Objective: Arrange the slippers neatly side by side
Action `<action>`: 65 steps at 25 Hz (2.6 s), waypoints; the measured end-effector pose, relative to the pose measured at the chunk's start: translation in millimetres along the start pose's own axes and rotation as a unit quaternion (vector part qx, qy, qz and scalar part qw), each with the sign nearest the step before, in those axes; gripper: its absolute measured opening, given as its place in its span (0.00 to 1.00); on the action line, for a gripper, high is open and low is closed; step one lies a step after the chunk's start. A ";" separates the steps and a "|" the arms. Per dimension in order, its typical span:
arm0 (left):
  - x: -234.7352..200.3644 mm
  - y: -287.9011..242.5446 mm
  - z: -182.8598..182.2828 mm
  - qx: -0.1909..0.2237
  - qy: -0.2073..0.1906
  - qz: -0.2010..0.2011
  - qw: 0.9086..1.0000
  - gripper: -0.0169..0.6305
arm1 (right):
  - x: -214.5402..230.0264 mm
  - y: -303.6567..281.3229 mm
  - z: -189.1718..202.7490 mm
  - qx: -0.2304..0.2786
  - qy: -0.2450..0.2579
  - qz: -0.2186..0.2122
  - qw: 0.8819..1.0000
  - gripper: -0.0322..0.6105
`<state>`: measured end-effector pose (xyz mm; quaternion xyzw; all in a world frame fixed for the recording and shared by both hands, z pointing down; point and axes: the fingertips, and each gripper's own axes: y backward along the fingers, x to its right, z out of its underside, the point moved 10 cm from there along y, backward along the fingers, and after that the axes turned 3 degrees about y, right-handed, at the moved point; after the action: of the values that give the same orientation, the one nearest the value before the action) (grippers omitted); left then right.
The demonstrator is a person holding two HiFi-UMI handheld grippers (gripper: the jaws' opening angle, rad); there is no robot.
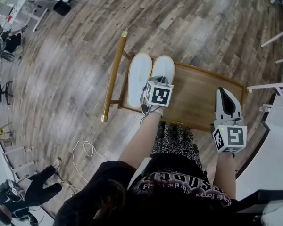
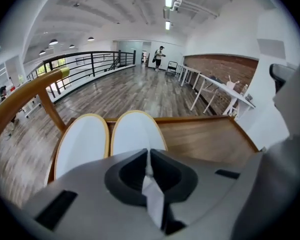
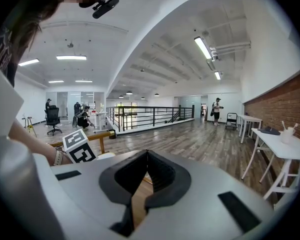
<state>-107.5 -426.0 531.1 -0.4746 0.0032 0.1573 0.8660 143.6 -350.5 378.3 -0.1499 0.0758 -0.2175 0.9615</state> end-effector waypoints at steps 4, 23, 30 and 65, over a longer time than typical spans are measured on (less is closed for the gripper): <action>-3.5 -1.8 1.2 -0.005 0.001 0.004 1.000 0.04 | 0.2 -4.1 0.4 -0.001 -0.003 0.001 1.000 0.06; -8.1 8.5 4.3 -0.010 0.003 0.032 0.999 0.31 | -3.3 -8.6 4.3 -0.003 -0.010 0.006 1.000 0.06; -6.8 49.3 -2.5 0.038 -0.013 0.043 0.998 0.34 | -3.8 -9.3 1.7 0.001 -0.011 0.003 1.000 0.06; 36.9 195.1 -25.9 0.405 -0.096 0.046 0.908 0.03 | -5.0 41.7 -37.6 0.093 0.007 0.030 0.995 0.05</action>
<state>-122.5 -339.9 351.0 -0.0648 0.0052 0.2274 0.9716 147.8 -322.0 329.9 -0.0555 0.0667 -0.1959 0.9768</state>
